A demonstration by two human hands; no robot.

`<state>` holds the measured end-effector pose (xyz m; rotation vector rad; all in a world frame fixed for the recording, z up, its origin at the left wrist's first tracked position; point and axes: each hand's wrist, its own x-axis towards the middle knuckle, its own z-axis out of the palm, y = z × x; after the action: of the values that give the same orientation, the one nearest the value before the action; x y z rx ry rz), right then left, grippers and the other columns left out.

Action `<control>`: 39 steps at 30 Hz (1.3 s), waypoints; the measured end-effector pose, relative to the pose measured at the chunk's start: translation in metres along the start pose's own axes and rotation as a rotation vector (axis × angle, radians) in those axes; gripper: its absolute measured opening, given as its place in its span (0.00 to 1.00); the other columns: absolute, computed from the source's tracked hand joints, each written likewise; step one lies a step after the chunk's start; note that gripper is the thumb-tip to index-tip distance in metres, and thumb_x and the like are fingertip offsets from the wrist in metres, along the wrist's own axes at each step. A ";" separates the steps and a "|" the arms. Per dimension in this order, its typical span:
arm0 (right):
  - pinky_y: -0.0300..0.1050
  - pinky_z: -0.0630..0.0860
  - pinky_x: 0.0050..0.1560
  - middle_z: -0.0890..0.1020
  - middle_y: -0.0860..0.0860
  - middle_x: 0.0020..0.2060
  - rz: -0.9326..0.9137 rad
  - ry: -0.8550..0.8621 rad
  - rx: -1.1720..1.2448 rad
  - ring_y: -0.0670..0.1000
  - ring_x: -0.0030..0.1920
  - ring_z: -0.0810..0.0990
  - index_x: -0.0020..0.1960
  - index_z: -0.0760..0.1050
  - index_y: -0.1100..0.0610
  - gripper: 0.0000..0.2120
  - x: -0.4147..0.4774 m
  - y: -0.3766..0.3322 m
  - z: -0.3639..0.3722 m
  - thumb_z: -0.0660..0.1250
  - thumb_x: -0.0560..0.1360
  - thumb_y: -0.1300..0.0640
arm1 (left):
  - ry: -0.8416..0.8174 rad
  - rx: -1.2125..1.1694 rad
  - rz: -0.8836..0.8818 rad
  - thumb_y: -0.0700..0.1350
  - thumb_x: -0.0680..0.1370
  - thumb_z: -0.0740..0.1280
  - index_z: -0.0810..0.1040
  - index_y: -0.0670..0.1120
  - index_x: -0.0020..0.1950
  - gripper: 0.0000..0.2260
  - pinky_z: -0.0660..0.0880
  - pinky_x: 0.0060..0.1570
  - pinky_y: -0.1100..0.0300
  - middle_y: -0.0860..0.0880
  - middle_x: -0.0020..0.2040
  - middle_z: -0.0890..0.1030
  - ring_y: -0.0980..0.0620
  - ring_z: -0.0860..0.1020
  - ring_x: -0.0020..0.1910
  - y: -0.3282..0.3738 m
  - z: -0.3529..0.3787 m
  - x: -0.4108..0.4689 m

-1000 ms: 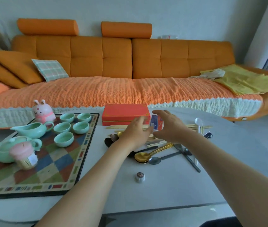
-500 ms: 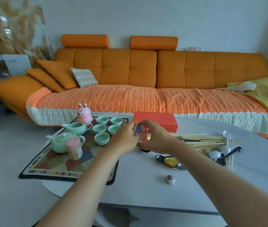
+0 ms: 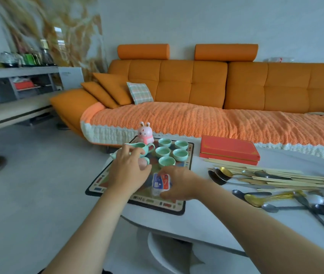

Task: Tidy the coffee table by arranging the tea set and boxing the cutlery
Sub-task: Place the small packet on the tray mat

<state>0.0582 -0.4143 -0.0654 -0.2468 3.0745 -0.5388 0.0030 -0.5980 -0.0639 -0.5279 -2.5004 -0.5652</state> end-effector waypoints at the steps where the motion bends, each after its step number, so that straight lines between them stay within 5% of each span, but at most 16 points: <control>1: 0.46 0.79 0.51 0.77 0.46 0.55 -0.001 0.003 -0.017 0.49 0.52 0.78 0.66 0.69 0.47 0.29 0.003 -0.002 0.003 0.72 0.68 0.43 | -0.049 -0.009 -0.016 0.54 0.72 0.72 0.76 0.53 0.59 0.17 0.74 0.43 0.54 0.50 0.58 0.71 0.47 0.72 0.55 -0.002 0.002 -0.001; 7: 0.47 0.79 0.52 0.70 0.46 0.56 -0.016 0.031 -0.017 0.49 0.52 0.76 0.67 0.68 0.46 0.31 0.012 -0.006 0.010 0.72 0.67 0.40 | -0.156 -0.148 -0.029 0.46 0.74 0.71 0.73 0.51 0.53 0.11 0.67 0.36 0.59 0.51 0.57 0.70 0.51 0.72 0.47 -0.010 0.006 0.003; 14: 0.47 0.79 0.52 0.71 0.44 0.57 -0.013 0.061 -0.002 0.47 0.51 0.77 0.69 0.66 0.43 0.32 0.020 -0.014 0.018 0.70 0.67 0.38 | -0.296 -0.170 -0.116 0.43 0.73 0.69 0.73 0.51 0.62 0.18 0.71 0.50 0.56 0.52 0.57 0.68 0.49 0.73 0.54 -0.040 -0.019 0.005; 23: 0.44 0.76 0.53 0.69 0.47 0.61 -0.039 0.080 -0.026 0.49 0.57 0.75 0.72 0.65 0.46 0.34 0.029 -0.040 0.029 0.68 0.69 0.35 | -0.329 -0.128 -0.191 0.50 0.71 0.73 0.71 0.56 0.63 0.23 0.74 0.51 0.53 0.54 0.59 0.71 0.49 0.73 0.58 -0.059 -0.030 0.000; 28: 0.49 0.75 0.60 0.65 0.46 0.67 -0.013 0.036 0.004 0.50 0.61 0.74 0.73 0.63 0.43 0.36 0.020 -0.031 0.016 0.69 0.69 0.34 | -0.100 -0.066 -0.038 0.53 0.73 0.69 0.72 0.54 0.63 0.19 0.71 0.53 0.53 0.54 0.58 0.73 0.50 0.68 0.60 -0.042 -0.034 0.006; 32: 0.45 0.73 0.59 0.73 0.46 0.62 0.037 0.044 0.128 0.47 0.56 0.74 0.66 0.73 0.48 0.20 -0.007 -0.010 -0.015 0.67 0.76 0.44 | -0.004 -0.206 0.126 0.48 0.74 0.69 0.76 0.51 0.56 0.11 0.68 0.48 0.58 0.55 0.50 0.75 0.52 0.71 0.52 -0.001 -0.024 0.007; 35: 0.41 0.73 0.50 0.81 0.44 0.51 0.098 0.065 0.135 0.45 0.47 0.78 0.57 0.80 0.49 0.11 -0.036 0.012 -0.034 0.62 0.78 0.53 | -0.167 -0.324 0.164 0.48 0.75 0.67 0.75 0.53 0.52 0.06 0.69 0.42 0.60 0.57 0.48 0.75 0.55 0.74 0.47 0.045 -0.009 -0.002; 39: 0.40 0.75 0.48 0.82 0.42 0.45 0.213 0.041 0.083 0.45 0.47 0.79 0.49 0.82 0.44 0.16 -0.078 0.039 -0.056 0.58 0.75 0.59 | -0.503 -0.392 0.171 0.50 0.76 0.67 0.76 0.54 0.51 0.06 0.77 0.46 0.57 0.58 0.47 0.78 0.57 0.77 0.45 0.097 0.008 -0.014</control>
<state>0.1275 -0.3466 -0.0273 0.0937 3.0554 -0.6660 0.0563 -0.5160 -0.0504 -1.1426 -2.7707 -0.9601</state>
